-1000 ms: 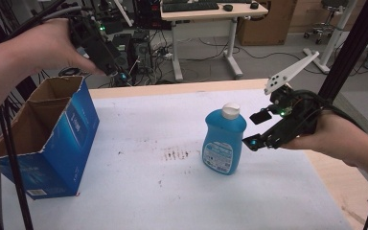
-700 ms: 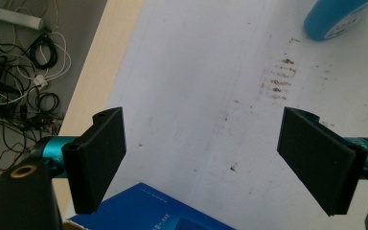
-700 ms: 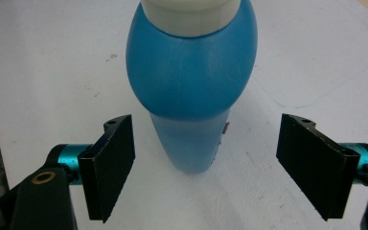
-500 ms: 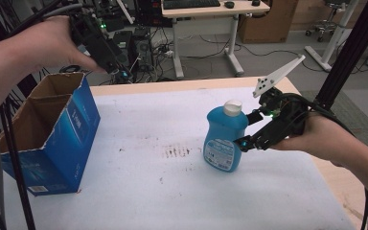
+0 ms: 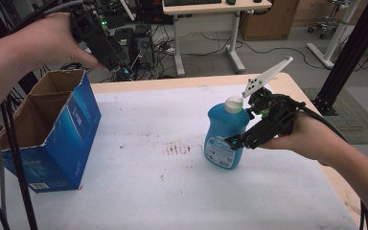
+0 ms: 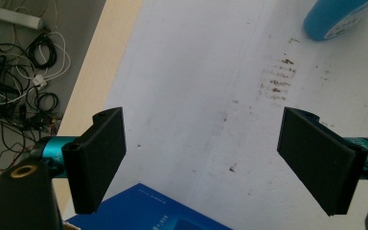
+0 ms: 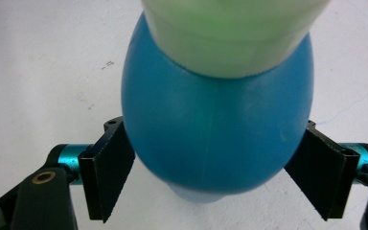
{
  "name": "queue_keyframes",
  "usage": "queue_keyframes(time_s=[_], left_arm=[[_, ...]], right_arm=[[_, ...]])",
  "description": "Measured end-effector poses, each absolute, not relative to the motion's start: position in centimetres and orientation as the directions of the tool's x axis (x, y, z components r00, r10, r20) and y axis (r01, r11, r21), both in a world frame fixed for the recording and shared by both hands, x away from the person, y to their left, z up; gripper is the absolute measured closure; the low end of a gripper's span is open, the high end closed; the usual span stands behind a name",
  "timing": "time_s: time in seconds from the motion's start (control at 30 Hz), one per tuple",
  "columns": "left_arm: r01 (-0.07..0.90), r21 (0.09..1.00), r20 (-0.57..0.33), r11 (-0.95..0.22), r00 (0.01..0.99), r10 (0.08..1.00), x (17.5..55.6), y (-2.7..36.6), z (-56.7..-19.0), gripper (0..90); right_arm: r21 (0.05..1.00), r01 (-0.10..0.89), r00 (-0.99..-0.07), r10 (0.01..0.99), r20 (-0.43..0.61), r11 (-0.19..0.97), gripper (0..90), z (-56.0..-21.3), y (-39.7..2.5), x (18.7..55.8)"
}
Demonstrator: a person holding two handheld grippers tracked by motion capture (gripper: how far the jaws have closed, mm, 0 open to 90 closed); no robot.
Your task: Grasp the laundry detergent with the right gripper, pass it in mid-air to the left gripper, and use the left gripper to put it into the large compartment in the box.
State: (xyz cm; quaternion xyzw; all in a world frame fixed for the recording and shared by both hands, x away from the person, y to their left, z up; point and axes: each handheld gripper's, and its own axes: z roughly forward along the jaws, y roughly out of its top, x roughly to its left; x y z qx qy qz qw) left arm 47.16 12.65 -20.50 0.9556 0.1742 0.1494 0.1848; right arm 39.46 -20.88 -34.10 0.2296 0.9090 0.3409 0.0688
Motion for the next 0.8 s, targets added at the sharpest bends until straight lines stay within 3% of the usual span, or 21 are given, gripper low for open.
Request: queue_keyframes(time_s=[0.63,0.8], left_arm=[[0.277,0.406,0.22,-0.871,0.895,0.388,47.21,12.66,-20.55,17.2],[0.279,0.403,0.218,-0.872,0.896,0.388,47.22,12.66,-20.61,17.2]], right_arm=[[0.659,0.369,-0.877,0.48,0.012,0.656,20.8,-34.58,-20.2,39.52],[0.663,0.37,-0.876,0.482,0.016,0.651,24.7,-34.66,-20.27,39.51]])
